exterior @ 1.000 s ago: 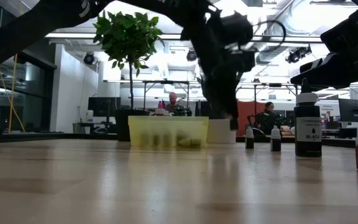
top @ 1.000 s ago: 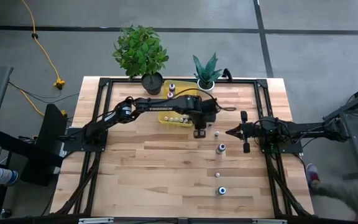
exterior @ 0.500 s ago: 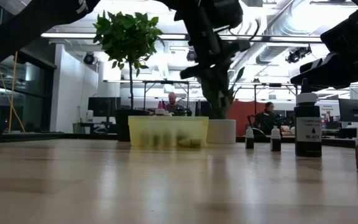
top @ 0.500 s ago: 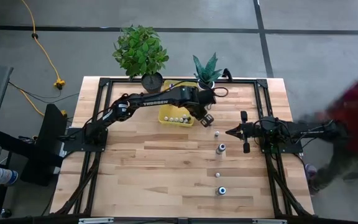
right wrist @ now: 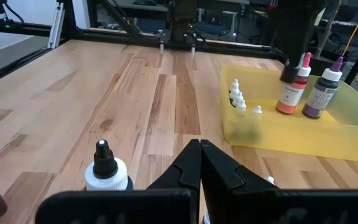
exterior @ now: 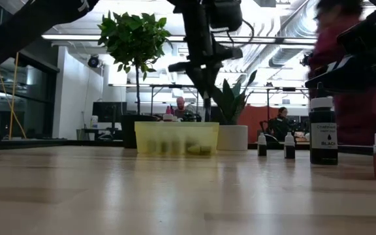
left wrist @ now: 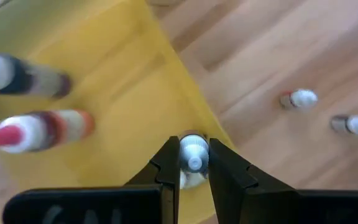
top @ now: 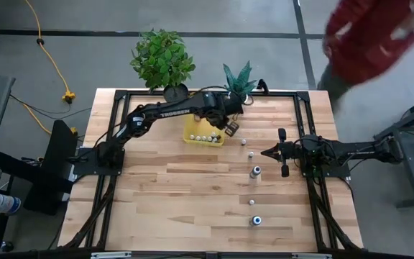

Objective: Pick & Place food coloring
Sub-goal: Put the small purple food coloring bottle into the yellow bin

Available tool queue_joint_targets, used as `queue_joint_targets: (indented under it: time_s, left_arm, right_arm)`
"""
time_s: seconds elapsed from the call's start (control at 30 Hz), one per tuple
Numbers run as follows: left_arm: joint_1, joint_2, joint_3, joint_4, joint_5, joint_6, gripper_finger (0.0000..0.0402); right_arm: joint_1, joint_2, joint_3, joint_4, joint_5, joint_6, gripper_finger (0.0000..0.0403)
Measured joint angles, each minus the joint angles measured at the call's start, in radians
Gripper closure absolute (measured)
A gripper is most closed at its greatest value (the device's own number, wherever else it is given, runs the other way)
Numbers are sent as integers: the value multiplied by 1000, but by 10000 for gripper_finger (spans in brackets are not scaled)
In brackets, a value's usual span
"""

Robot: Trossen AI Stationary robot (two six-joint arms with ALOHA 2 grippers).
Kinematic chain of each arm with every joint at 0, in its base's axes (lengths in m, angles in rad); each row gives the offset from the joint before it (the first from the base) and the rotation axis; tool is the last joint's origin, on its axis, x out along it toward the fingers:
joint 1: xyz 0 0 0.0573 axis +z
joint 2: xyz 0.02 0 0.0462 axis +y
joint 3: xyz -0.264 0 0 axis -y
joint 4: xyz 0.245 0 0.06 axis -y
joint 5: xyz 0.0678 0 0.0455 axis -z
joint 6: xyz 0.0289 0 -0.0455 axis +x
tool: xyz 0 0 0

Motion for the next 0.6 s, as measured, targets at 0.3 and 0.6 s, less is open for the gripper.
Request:
queue_joint_targets:
  time_s: [0.3, 0.6]
  left_arm:
    - [5, -16, -33, -105, -73, -104, 342]
    - [5, -15, -117, -96, -100, -169, 339]
  right_arm:
    - [0, 0, 0, 0, 0, 0, 402]
    - [0, 0, 0, 0, 0, 0, 402]
